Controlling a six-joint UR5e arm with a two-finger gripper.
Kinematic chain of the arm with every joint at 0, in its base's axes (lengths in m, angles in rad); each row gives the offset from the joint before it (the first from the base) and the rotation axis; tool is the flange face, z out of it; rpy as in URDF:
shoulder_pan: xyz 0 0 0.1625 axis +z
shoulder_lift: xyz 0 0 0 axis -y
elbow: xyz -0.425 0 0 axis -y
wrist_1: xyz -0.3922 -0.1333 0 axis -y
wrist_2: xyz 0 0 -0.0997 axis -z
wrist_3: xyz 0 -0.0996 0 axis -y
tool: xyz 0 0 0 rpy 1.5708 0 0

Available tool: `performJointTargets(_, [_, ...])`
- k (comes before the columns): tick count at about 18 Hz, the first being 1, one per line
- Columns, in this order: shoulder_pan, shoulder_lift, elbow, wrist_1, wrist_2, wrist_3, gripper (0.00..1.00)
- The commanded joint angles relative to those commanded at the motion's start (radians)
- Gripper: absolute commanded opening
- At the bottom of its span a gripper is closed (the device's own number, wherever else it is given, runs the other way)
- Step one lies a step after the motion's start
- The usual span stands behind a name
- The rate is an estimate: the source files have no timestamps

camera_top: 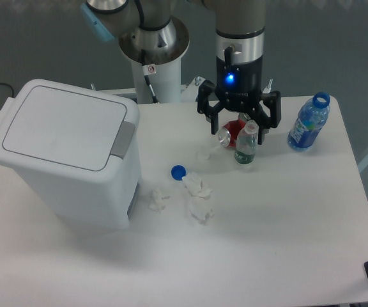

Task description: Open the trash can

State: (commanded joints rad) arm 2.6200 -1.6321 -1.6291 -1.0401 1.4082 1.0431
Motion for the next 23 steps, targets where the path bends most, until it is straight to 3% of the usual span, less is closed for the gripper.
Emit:
performJointTargets(3, [0.000, -0.011, -0.003, 0.023, 0.003, 0.032, 1.00])
performJointTargets(23, [-0.021, -0.052, -0.061, 0.023, 0.005, -0.017, 1.00])
